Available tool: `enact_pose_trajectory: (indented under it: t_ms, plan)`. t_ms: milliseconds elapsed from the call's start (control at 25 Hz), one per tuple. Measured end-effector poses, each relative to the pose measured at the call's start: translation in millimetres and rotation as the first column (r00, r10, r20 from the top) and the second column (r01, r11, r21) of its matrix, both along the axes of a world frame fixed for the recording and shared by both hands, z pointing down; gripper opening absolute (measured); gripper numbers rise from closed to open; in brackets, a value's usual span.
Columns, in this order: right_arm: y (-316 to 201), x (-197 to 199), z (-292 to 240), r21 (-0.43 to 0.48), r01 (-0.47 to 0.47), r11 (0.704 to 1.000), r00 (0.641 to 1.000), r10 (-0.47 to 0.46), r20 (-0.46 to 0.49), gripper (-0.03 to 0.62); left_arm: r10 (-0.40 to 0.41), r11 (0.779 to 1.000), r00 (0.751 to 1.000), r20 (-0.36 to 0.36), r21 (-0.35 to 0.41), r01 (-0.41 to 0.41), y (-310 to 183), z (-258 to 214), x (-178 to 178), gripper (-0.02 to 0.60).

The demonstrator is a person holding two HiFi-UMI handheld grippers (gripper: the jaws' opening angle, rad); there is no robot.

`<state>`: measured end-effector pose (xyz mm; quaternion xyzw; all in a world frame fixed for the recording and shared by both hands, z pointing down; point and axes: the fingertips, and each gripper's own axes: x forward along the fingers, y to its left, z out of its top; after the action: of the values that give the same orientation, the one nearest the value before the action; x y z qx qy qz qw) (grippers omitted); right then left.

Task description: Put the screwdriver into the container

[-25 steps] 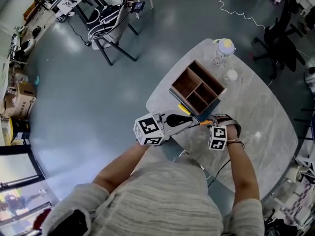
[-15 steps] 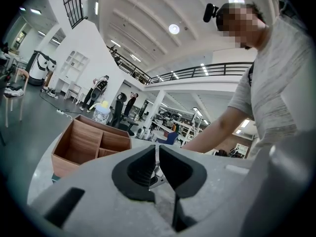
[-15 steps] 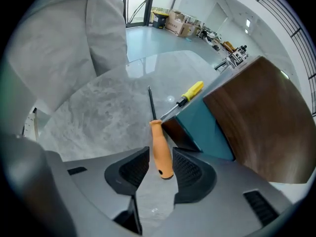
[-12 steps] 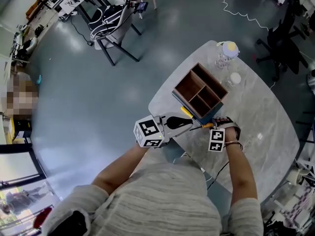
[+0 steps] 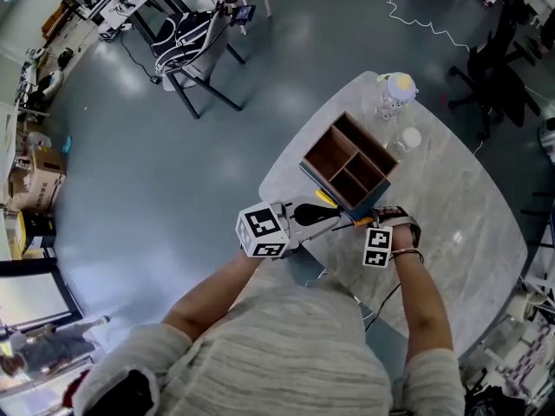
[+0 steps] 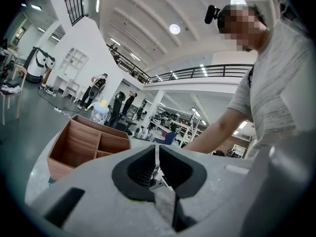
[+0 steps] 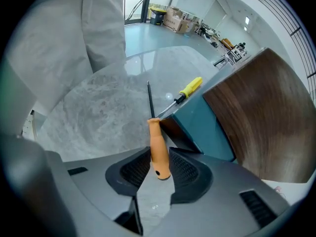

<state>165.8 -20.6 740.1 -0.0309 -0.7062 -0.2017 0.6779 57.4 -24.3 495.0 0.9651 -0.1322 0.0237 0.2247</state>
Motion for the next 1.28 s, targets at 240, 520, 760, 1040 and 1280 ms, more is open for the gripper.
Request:
enact_pose_trajectory:
  t_ms: [240,520,760,1040,1280]
  plan:
    - [17,12,-3,-0.118,-0.2,0.973,0.979,0.194,-0.054,0.11,0.027,1.0,1.0,-0.005,0.003,-0.027,-4,-2,7,0.02]
    - [53,30,-7,-0.233,-0.499,0.835,0.865,0.494,-0.082,0.11,0.085,0.996,0.996,-0.03,0.007,-0.085,-3,-6,25,0.02]
    - [65,34,3,-0.244,-0.509,0.826,0.86,0.499,-0.104,0.114,0.125,0.992,0.991,-0.04,0.016,-0.125,-4,-10,39,0.02]
    - [70,35,10,-0.249,-0.467,0.848,0.884,0.451,-0.124,0.115,0.126,0.992,0.991,-0.036,0.015,-0.126,-10,-10,40,0.02]
    - [72,29,0,-0.296,-0.519,0.802,0.845,0.533,-0.038,0.11,0.117,0.993,0.992,-0.036,0.018,-0.117,-18,-12,35,0.02]
